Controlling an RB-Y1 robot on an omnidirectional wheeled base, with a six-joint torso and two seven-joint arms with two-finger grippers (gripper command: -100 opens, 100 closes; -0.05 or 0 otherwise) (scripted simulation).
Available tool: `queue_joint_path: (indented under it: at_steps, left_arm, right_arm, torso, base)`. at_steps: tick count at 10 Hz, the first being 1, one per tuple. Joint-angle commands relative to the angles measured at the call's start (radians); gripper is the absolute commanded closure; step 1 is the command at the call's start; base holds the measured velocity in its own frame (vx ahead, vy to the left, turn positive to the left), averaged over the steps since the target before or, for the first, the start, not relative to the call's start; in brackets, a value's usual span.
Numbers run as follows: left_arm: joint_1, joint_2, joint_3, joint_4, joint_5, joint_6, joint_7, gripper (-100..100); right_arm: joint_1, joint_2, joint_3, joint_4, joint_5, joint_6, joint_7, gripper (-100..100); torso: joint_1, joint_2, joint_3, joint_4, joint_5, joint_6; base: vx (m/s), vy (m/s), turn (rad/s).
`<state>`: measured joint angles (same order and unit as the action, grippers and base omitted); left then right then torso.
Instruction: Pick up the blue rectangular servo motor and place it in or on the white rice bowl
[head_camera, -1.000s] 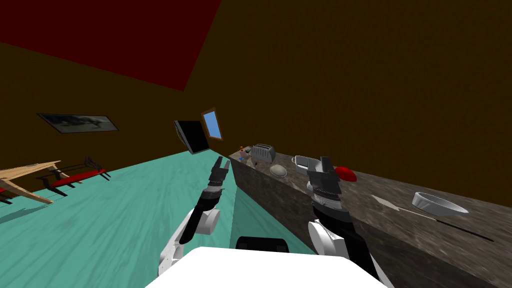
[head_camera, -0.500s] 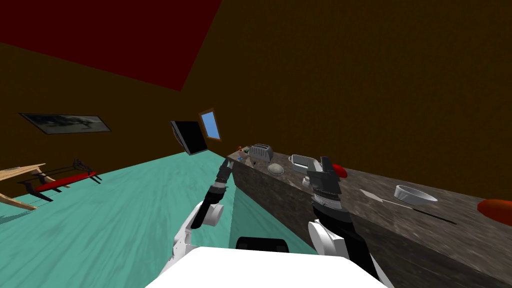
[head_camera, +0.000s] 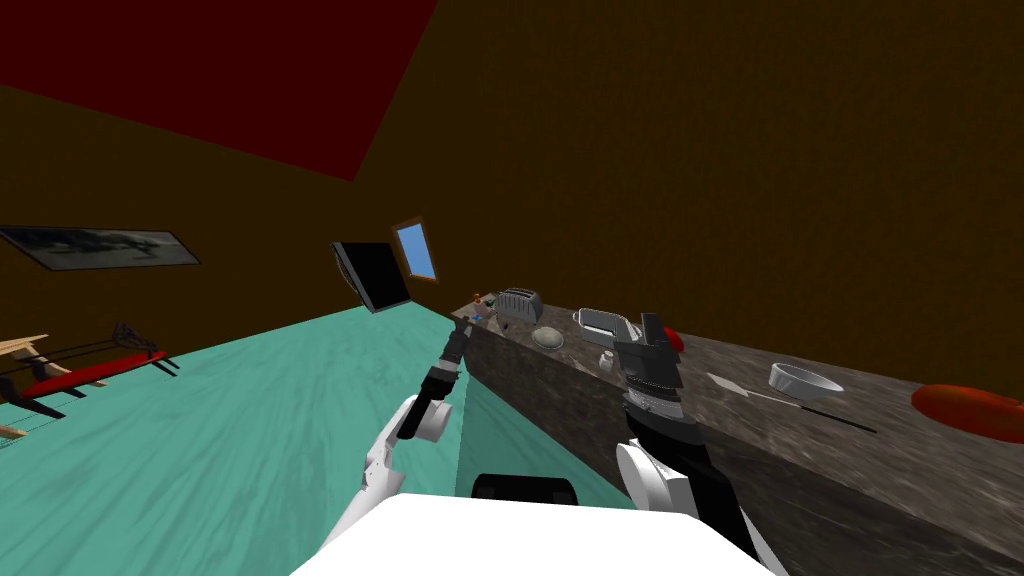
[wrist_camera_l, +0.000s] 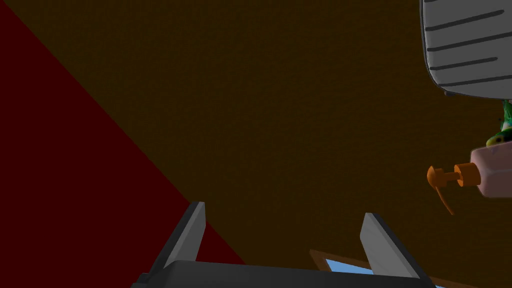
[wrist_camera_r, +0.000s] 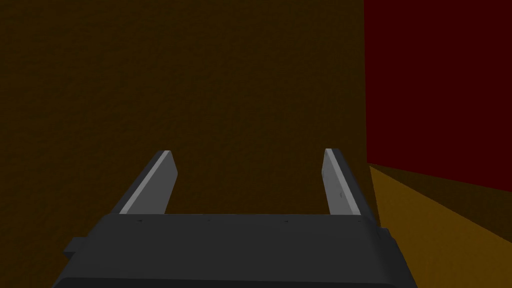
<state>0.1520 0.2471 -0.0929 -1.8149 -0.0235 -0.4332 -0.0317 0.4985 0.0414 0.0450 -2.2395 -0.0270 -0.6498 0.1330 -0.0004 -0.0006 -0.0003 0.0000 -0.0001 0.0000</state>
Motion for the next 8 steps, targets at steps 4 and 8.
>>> queue_joint_path:
  at_steps: [4,8]
  left_arm:
    - [-0.084,0.016,-0.023,0.131,-0.05,0.067,-0.058,-100]
    - [-0.132,0.026,-0.035,0.201,-0.082,0.112,-0.091,-100]
  right_arm:
    - [0.0,0.0,0.0,0.0,0.0,0.0,0.0,0]
    - [0.0,0.0,0.0,0.0,0.0,0.0,0.0,0]
  torso:
    - [0.0,-0.001,-0.001,0.0,0.0,0.0]
    - [0.001,-0.002,-0.001,0.0,0.0,0.0]
  base:
    - [0.022,-0.01,-0.062]
    - [0.031,-0.004,-0.05]
